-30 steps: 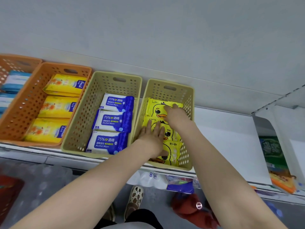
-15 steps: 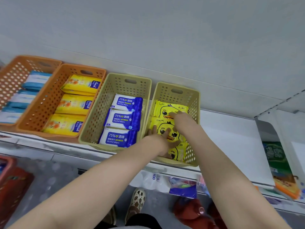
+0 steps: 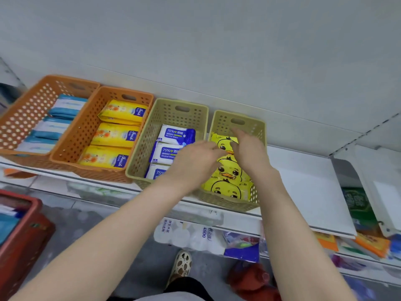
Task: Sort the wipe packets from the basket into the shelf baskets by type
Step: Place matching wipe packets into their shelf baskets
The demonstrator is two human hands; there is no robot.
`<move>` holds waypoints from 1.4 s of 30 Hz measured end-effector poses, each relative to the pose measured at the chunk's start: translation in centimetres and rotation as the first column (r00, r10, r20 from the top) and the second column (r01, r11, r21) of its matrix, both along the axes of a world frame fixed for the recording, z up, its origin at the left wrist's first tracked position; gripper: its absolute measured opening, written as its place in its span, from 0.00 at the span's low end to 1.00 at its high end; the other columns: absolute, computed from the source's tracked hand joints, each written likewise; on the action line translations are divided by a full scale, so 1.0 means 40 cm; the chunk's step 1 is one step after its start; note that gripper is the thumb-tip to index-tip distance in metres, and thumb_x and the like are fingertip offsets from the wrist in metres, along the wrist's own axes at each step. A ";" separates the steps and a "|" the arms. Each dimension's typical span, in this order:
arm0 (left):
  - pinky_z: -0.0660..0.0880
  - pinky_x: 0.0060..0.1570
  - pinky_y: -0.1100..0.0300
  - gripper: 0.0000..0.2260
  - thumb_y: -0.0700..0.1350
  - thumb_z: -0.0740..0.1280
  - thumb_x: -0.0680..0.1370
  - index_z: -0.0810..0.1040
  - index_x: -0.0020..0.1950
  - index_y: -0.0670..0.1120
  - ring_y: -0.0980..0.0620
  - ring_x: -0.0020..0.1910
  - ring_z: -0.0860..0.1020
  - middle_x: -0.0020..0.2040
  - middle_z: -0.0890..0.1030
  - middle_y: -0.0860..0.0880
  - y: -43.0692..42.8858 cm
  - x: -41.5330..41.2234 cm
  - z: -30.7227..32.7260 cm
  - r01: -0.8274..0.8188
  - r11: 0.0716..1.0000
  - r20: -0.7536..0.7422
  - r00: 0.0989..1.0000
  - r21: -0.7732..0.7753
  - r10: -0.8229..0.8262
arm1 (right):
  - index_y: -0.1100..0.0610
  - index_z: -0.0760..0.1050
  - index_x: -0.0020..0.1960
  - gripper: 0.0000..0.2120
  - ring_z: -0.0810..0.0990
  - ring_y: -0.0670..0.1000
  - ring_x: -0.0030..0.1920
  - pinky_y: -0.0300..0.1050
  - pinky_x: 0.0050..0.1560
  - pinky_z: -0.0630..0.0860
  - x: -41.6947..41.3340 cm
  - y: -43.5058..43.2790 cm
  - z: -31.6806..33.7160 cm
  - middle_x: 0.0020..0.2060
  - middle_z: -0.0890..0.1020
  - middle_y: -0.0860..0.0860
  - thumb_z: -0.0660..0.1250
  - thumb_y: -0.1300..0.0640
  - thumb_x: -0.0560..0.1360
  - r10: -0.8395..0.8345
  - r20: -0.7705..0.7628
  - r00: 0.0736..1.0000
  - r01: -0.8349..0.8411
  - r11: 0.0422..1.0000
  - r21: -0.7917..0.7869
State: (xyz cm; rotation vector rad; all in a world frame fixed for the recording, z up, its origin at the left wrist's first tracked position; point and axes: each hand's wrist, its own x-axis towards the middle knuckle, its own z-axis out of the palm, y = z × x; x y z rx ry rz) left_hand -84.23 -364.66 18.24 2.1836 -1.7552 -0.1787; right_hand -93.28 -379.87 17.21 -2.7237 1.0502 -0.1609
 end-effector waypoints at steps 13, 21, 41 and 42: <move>0.76 0.53 0.52 0.16 0.43 0.68 0.77 0.78 0.65 0.50 0.47 0.52 0.79 0.55 0.80 0.50 0.878 0.332 -0.118 -0.528 0.817 -0.218 0.847 -0.231 0.485 | 0.58 0.78 0.62 0.14 0.78 0.58 0.55 0.46 0.56 0.69 0.299 0.764 -0.056 0.55 0.82 0.56 0.65 0.60 0.77 0.282 0.470 0.837 -0.295 0.954 -0.047; 0.72 0.59 0.50 0.22 0.45 0.72 0.75 0.75 0.70 0.47 0.43 0.63 0.76 0.63 0.78 0.46 1.323 0.489 -0.250 -0.708 0.681 -0.146 0.665 0.188 0.732 | 0.59 0.79 0.60 0.13 0.78 0.57 0.52 0.47 0.55 0.71 0.508 1.181 -0.195 0.52 0.82 0.54 0.67 0.62 0.75 0.498 0.365 0.786 -0.554 0.830 0.059; 0.74 0.54 0.63 0.13 0.55 0.57 0.82 0.76 0.63 0.54 0.56 0.60 0.78 0.60 0.79 0.57 1.345 0.669 -0.308 -0.645 0.638 -0.796 0.077 0.420 0.601 | 0.55 0.77 0.55 0.06 0.79 0.43 0.35 0.39 0.32 0.76 0.814 1.219 -0.254 0.41 0.81 0.48 0.66 0.57 0.79 0.136 0.120 0.983 -0.165 0.400 0.902; 0.78 0.49 0.63 0.10 0.54 0.60 0.82 0.77 0.59 0.54 0.55 0.56 0.80 0.56 0.81 0.56 1.340 0.682 -0.309 -0.621 0.660 -0.852 -0.025 0.423 0.523 | 0.55 0.78 0.55 0.06 0.79 0.43 0.36 0.38 0.33 0.76 0.814 1.231 -0.243 0.41 0.82 0.48 0.66 0.58 0.79 0.089 0.141 0.986 -0.164 0.354 0.921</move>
